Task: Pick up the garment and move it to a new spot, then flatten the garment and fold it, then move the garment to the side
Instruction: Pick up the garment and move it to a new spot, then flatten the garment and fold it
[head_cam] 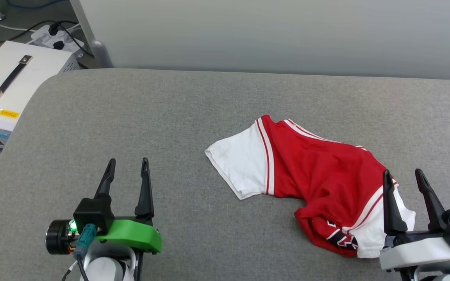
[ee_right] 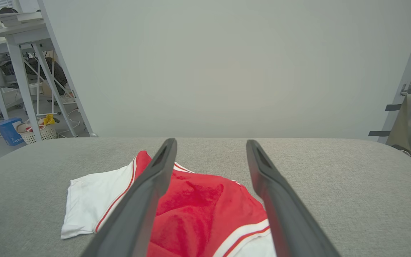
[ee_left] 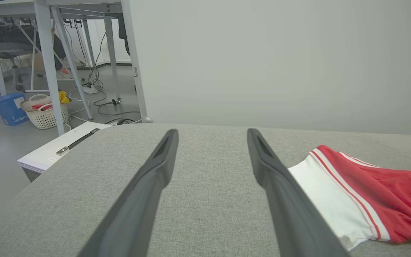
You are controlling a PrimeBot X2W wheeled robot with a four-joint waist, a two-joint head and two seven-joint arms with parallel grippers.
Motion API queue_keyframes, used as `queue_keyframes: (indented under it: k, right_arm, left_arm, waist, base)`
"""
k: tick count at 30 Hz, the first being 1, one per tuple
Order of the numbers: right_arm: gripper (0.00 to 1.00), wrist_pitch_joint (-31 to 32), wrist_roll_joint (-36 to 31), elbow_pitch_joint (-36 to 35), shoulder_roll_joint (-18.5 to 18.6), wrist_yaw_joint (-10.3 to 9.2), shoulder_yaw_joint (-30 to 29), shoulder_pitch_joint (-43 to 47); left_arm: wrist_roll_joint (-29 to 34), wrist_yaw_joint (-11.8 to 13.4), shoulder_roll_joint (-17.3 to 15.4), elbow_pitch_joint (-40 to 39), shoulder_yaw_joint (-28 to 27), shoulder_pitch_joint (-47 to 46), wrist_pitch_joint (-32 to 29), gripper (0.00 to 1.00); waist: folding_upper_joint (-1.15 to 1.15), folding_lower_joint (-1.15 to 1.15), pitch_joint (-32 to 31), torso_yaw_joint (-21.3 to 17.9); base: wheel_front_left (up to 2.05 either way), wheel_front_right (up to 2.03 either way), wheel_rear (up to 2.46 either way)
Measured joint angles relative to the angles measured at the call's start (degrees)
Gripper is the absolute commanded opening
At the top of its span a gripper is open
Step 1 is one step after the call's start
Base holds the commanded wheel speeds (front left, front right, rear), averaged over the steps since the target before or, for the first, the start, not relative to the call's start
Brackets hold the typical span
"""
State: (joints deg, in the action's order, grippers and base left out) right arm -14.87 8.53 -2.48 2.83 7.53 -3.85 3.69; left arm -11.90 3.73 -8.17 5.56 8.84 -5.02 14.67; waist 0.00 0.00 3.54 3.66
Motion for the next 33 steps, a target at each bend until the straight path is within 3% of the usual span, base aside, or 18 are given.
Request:
queue_keyframes:
  k: [9,27,33]
  right_arm:
    - [1.0,0.0,0.0,0.4,0.0,0.0,0.2,2.2]
    - [1.0,0.0,0.0,0.8,0.0,0.0,0.3,2.4]
    - [1.0,0.0,0.0,0.8,0.0,0.0,0.4,2.2]
  left_arm:
    - [3.6,-3.5,2.5,0.3,-2.8,2.9,0.0,1.0]
    - [6.1,-5.6,4.5,1.4,-6.0,4.0,0.0,1.0]
    - [6.6,-7.7,4.5,2.2,-6.8,1.6,0.0,1.0]
  waist:
    - [0.0,0.0,-1.1,0.0]
    - [0.0,0.0,-1.2,0.2]
    - [0.0,0.0,-0.2,-0.2]
  base:
    - [0.0,0.0,0.0]
    - [0.0,0.0,0.0]
    - [0.0,0.0,0.0]
